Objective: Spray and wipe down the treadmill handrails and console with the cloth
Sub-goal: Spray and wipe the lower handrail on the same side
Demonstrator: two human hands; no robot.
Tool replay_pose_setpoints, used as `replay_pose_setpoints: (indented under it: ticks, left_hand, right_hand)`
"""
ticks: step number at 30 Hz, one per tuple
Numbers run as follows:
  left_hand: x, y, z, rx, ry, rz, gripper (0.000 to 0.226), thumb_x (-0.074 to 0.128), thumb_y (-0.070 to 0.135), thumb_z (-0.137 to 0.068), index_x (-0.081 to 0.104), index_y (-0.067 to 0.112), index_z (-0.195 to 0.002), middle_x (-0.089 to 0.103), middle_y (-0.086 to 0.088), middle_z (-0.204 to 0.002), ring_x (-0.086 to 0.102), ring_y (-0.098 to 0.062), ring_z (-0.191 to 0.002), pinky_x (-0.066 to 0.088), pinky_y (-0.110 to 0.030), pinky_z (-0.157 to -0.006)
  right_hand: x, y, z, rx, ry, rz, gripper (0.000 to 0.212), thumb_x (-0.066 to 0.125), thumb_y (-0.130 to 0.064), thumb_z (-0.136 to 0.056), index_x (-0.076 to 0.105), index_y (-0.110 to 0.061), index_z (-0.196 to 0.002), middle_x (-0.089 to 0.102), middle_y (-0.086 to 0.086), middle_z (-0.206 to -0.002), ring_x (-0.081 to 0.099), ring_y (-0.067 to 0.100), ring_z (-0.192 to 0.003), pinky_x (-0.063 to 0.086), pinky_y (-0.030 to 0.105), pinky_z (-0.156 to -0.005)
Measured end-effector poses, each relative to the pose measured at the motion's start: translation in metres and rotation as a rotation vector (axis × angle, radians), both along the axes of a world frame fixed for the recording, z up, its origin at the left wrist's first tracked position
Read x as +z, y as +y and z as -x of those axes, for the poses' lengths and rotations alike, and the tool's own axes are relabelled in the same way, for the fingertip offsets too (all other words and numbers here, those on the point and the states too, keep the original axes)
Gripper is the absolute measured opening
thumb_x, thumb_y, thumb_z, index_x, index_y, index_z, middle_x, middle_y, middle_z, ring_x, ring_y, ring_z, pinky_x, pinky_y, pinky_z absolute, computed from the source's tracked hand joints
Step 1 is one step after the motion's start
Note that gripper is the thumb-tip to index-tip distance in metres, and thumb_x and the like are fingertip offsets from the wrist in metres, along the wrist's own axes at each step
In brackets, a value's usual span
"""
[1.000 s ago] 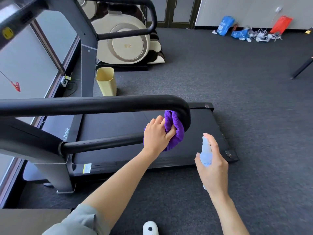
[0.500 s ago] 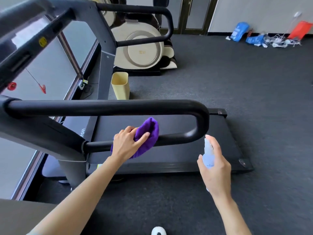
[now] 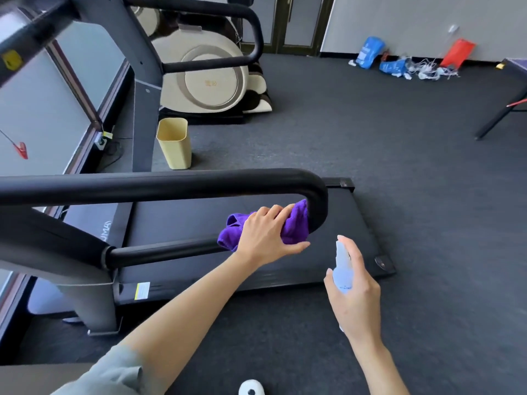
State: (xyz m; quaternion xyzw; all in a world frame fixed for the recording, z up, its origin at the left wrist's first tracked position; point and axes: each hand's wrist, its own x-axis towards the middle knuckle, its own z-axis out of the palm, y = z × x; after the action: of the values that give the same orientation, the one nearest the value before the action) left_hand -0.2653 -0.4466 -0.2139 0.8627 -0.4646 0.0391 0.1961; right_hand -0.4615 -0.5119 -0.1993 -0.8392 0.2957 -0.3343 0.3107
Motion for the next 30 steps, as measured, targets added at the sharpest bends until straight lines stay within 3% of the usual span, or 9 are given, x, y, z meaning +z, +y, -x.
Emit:
replay_pose_setpoints:
  ticks: [6,11,17,19,22,25,30]
  left_hand:
    - [-0.006,0.068,-0.040,0.021,0.060,-0.089,0.073,0.045,0.082,-0.075,0.049,0.038,-0.133,0.062,0.010,-0.107,0.058,-0.020,-0.093,0.045,-0.032,-0.077]
    - [-0.021,0.142,-0.064,0.107,-0.047,-0.022,0.071,0.047,0.080,-0.074,0.060,0.030,-0.122,0.064,0.008,-0.102,0.060,-0.021,-0.086,0.047,-0.034,-0.073]
    - [-0.026,0.199,-0.093,0.175,0.015,-0.077,0.080,0.041,0.085,-0.071,0.061,0.027,-0.121,0.065,0.006,-0.108,0.060,-0.025,-0.094,0.048,-0.038,-0.078]
    - [-0.025,0.198,-0.093,0.206,0.032,-0.089,0.083,0.038,0.086,-0.071,0.061,0.026,-0.123,0.065,0.005,-0.108,0.060,-0.026,-0.096,0.047,-0.039,-0.079]
    - [-0.022,0.175,-0.081,0.229,-0.007,-0.085,0.075,0.039,0.080,-0.073,0.064,0.026,-0.120,0.066,0.005,-0.106,0.060,-0.028,-0.096,0.044,-0.038,-0.077]
    - [-0.015,0.129,-0.066,0.136,0.008,-0.073,0.065,0.050,0.075,-0.079,0.060,0.031,-0.125,0.063,0.006,-0.111,0.059,-0.026,-0.098,0.042,-0.036,-0.077]
    - [-0.006,0.048,-0.021,0.019,0.020,-0.093,0.069,0.047,0.077,-0.079,0.046,0.039,-0.137,0.055,0.005,-0.122,0.052,-0.024,-0.103,0.040,-0.036,-0.083]
  right_hand:
    - [-0.002,0.010,-0.021,0.052,0.016,0.027,0.077,0.070,0.009,-0.078,0.043,-0.030,-0.138,0.053,-0.020,-0.134,0.056,0.009,-0.116,0.038,0.009,-0.094]
    - [-0.005,0.027,-0.039,0.095,0.014,0.023,0.076,0.070,0.010,-0.077,0.045,-0.027,-0.138,0.049,-0.024,-0.135,0.060,0.013,-0.114,0.040,0.012,-0.093]
    - [-0.005,0.044,-0.061,0.144,0.026,0.002,0.071,0.070,0.011,-0.076,0.050,-0.017,-0.138,0.052,-0.019,-0.130,0.054,0.011,-0.116,0.029,-0.004,-0.093]
    - [-0.005,0.044,-0.066,0.134,0.029,0.008,0.070,0.069,0.011,-0.076,0.051,-0.015,-0.138,0.053,-0.018,-0.129,0.054,0.012,-0.115,0.030,-0.002,-0.092]
    - [-0.004,0.043,-0.069,0.102,0.044,0.004,0.070,0.068,0.009,-0.077,0.052,-0.018,-0.138,0.064,-0.007,-0.125,0.057,0.015,-0.107,0.039,0.012,-0.085]
    - [-0.002,0.041,-0.068,0.069,0.061,0.001,0.069,0.068,0.006,-0.078,0.051,-0.022,-0.138,0.067,-0.003,-0.123,0.063,0.021,-0.100,0.044,0.023,-0.081]
    - [0.003,0.040,-0.062,0.069,0.065,0.032,0.074,0.068,0.007,-0.077,0.047,-0.028,-0.139,0.068,-0.005,-0.120,0.064,0.019,-0.095,0.050,0.030,-0.076]
